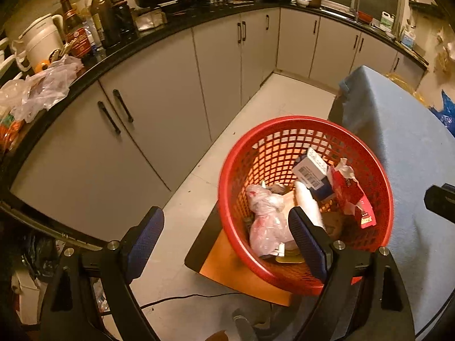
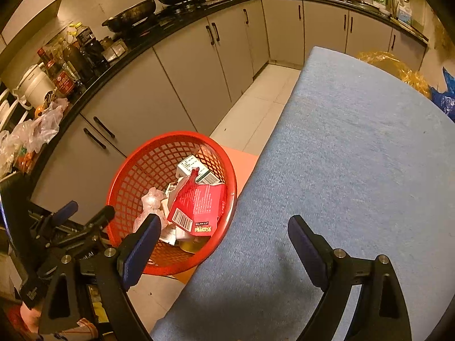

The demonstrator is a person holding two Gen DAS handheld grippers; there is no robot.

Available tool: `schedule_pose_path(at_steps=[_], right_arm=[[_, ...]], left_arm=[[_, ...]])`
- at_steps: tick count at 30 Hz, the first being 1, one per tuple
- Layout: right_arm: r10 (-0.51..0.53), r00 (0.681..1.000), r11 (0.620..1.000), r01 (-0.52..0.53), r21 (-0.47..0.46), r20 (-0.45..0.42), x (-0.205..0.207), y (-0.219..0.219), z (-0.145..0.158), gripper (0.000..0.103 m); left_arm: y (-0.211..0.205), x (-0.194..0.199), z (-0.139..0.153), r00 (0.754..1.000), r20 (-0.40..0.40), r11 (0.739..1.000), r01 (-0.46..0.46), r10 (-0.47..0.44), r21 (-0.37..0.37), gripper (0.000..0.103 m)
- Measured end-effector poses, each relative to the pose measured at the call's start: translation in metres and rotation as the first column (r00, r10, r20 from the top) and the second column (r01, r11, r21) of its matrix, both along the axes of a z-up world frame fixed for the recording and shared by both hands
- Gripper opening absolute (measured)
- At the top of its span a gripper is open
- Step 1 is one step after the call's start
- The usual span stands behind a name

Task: Collect trash

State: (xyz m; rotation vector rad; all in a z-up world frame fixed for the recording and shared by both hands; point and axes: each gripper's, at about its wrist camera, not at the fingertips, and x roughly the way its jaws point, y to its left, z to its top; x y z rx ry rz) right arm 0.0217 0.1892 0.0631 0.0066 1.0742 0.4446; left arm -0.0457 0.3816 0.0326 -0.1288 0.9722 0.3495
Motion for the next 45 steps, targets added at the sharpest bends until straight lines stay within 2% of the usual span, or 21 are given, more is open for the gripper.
schedule_pose_path(at_steps=[5, 9, 13, 16, 19, 22, 28, 32, 37, 40, 43, 45], right_arm=[[0.0, 1.0, 1.0, 0.001, -0.03, 0.005, -0.006, 0.006, -0.001, 0.094], [-0.002, 1.0, 0.998, 0.003, -0.06, 0.022, -0.009, 0.011, 0.0, 0.094], [-0.001, 0.999, 0.996, 0.004, -0.094, 0.039, -0.014, 0.014, 0.002, 0.095], [0.004, 0.999, 0.993, 0.001, -0.115, 0.044, -0.018, 0.015, 0.002, 0.095], [0.007, 0.999, 0.992, -0.001, -0.126, 0.045, -0.02, 0.018, 0.002, 0.096], [0.019, 0.999, 0.992, -0.013, -0.127, 0.049, -0.021, 0.021, 0.004, 0.096], [0.064, 0.994, 0.99, -0.052, -0.131, 0.084, -0.037, 0.022, 0.02, 0.096], [0.106, 0.983, 0.987, -0.086, -0.134, 0.148, -0.061, 0.012, 0.04, 0.096], [0.156, 0.962, 0.982, -0.127, -0.136, 0.226, -0.091, -0.011, 0.071, 0.096], [0.187, 0.945, 0.979, -0.154, -0.136, 0.269, -0.112, -0.028, 0.09, 0.096], [0.22, 0.929, 0.972, -0.184, -0.145, 0.298, -0.135, -0.049, 0.106, 0.097], [0.249, 0.914, 0.965, -0.206, -0.162, 0.322, -0.154, -0.066, 0.115, 0.098]], left_arm=[[0.002, -0.001, 0.003, 1.0, 0.01, 0.999, 0.007, -0.007, 0.032, 0.088], [0.003, -0.001, 0.002, 1.0, -0.011, 0.998, 0.006, -0.005, 0.068, 0.088], [0.008, -0.007, 0.002, 1.0, 0.009, 0.998, -0.009, 0.009, 0.063, 0.088], [0.009, -0.014, 0.002, 1.0, 0.022, 0.995, -0.02, 0.018, 0.096, 0.088], [0.013, -0.019, 0.003, 0.999, 0.028, 0.997, -0.028, 0.026, 0.076, 0.088], [0.014, -0.024, 0.009, 0.999, 0.04, 0.996, -0.035, 0.031, 0.087, 0.088], [0.004, -0.046, 0.036, 0.996, 0.083, 0.987, -0.053, 0.04, 0.152, 0.088], [-0.015, -0.069, 0.062, 0.992, 0.129, 0.976, -0.043, 0.016, 0.212, 0.088], [-0.039, -0.103, 0.096, 0.976, 0.219, 0.976, -0.059, 0.012, 0.209, 0.088], [-0.057, -0.121, 0.113, 0.973, 0.228, 0.968, -0.085, 0.029, 0.237, 0.089], [-0.073, -0.136, 0.125, 0.969, 0.245, 0.974, -0.087, 0.034, 0.21, 0.096], [-0.085, -0.147, 0.134, 0.968, 0.25, 0.979, -0.081, 0.032, 0.186, 0.096]])
